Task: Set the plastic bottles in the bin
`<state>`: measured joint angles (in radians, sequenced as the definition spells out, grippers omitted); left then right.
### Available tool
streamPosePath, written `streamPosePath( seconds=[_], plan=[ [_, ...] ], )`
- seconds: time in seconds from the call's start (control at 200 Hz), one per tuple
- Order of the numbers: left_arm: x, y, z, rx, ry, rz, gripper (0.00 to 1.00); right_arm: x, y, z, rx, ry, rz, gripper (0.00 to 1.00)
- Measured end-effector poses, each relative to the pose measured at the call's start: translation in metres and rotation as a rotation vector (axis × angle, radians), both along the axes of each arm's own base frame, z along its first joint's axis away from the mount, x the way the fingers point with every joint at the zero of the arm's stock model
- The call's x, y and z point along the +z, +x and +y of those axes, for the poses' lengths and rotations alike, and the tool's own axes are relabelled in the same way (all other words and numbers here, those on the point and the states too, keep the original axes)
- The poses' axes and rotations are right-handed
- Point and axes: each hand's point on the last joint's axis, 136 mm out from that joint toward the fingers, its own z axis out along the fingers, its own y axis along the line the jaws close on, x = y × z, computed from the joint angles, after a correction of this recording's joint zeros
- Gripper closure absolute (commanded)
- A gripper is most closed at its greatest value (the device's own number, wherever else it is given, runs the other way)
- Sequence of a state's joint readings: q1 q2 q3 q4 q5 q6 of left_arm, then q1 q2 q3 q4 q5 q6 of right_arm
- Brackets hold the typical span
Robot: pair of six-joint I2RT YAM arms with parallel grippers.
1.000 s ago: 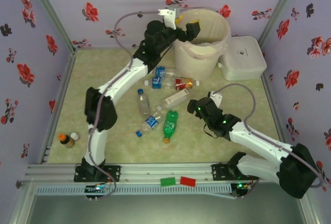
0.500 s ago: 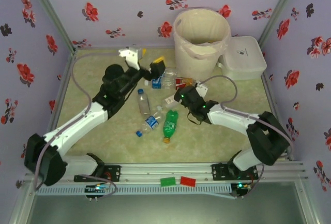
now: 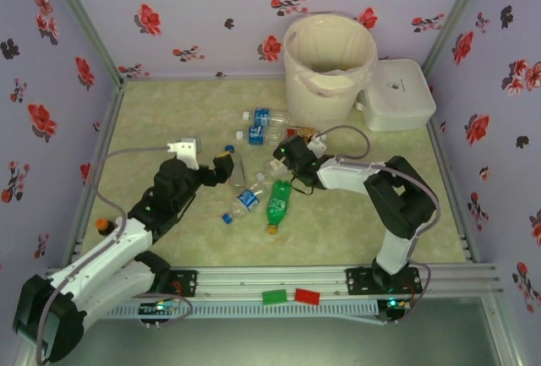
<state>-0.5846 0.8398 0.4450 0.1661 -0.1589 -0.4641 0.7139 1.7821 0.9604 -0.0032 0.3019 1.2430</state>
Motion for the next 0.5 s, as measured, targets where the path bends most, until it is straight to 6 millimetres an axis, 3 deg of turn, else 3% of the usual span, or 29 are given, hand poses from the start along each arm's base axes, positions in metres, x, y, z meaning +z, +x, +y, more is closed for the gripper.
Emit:
streamPosePath(
  seconds=[0.09, 0.185, 0.5],
  plan=[
    [-0.024, -0.008, 0.008, 0.020, 0.002, 0.069, 0.00, -0.004, 0.001, 0.000, -0.032, 0.020, 0.007, 0.02],
    [-0.037, -0.013, 0.012, 0.034, 0.001, 0.111, 0.00, -0.003, 0.003, -0.002, -0.064, 0.040, 0.007, 0.03],
    [-0.043, -0.016, 0.014, 0.044, -0.009, 0.139, 0.00, -0.008, 0.006, -0.009, -0.150, 0.074, 0.019, 0.12]
  ],
)
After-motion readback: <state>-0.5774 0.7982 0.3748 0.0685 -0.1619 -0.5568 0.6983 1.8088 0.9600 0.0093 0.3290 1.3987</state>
